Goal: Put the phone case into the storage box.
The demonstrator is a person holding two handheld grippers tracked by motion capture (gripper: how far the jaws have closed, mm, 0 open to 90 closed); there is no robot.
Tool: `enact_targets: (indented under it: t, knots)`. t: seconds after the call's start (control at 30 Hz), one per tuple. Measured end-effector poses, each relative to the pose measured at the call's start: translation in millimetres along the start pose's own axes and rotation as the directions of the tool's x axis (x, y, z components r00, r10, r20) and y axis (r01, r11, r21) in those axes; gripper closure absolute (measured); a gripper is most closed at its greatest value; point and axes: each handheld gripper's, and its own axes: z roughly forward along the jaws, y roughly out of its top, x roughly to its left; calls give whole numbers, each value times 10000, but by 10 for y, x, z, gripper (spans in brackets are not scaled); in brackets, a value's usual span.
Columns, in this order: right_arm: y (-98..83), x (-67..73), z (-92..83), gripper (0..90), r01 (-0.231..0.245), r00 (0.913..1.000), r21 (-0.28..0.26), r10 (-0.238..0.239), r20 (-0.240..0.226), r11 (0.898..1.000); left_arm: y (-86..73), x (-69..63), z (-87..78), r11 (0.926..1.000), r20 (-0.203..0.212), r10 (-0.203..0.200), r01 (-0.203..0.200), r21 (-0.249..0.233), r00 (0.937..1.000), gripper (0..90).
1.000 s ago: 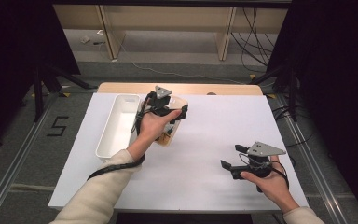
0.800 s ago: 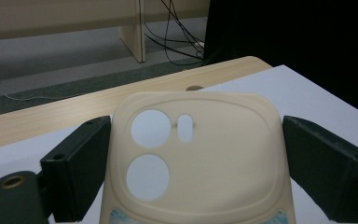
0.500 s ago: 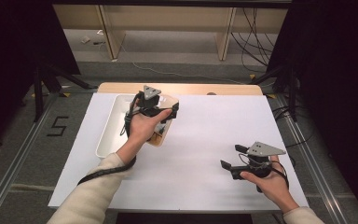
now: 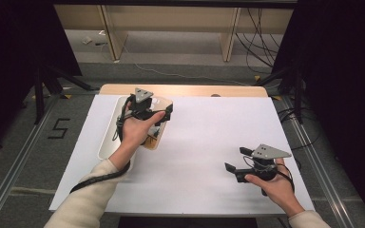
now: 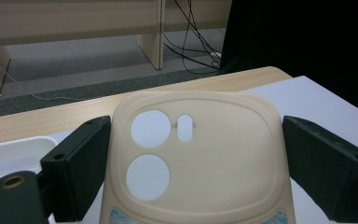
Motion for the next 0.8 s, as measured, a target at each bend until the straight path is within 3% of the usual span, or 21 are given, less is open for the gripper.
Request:
enact_targets:
  t: [0.13, 0.8]
  knots:
    - [0, 1, -2, 153, -21, 10000, -5, 21, -10, 10000, -10, 24, -25, 9997, -19, -246, 246, 21, 9997, 108]
    - [2, -1, -7, 152, -2, 10000, -6, 2, 1, 10000, 46, 174, -129, 9989, -327, -314, 302, -358, 9990, 108]
